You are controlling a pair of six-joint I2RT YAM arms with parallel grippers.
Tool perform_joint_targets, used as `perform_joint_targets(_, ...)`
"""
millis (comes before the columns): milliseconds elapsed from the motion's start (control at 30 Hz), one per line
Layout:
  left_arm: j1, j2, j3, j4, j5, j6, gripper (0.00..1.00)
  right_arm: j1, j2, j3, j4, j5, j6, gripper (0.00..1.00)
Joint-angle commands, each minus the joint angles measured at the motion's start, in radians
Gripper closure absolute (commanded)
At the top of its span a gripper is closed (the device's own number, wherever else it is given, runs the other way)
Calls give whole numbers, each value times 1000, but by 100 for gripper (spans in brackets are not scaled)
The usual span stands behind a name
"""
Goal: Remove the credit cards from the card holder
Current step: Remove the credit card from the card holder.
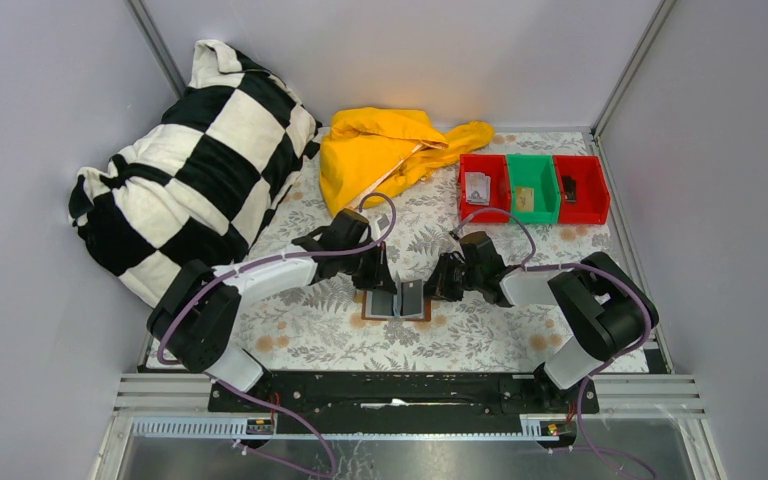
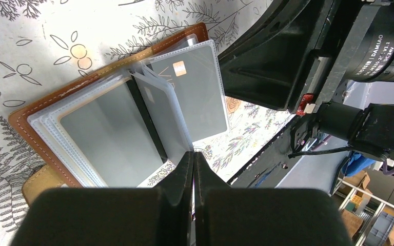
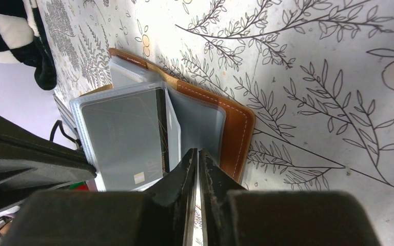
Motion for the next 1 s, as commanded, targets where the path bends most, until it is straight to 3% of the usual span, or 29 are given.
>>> perform_joint_targets(0,-6,5,46,0,-8,24,100,-5,-13,-12,-29,26,-10,87)
perform_joint_targets(200,-3,-29,22,-52,-101,39,100,-4,-87,3,-96,47,-46,81)
perform_joint_targets(400,12,-128,-27,-65,-260,-10,100,-5,-191,64,-273,143,-120,76)
perform_joint_targets(567,77,-228,-61,-45,-245,-51,100,-3,-285,105,-344,184,-141,73)
perform_joint_targets(633,82,-234,-45,-63,-250,-39,93,-4,-297,115,-351,176,-143,73)
perform_joint_targets(733,81,-227,-23,-69,-234,-37,69,-2,-292,112,-283,104,-96,73)
perform_joint_targets(800,76,-220,-21,-61,-229,-40,59,0,-278,109,-232,64,-57,73)
perform_joint_targets(967,62,-219,-32,-47,-241,-52,58,27,-234,129,-206,61,-49,73)
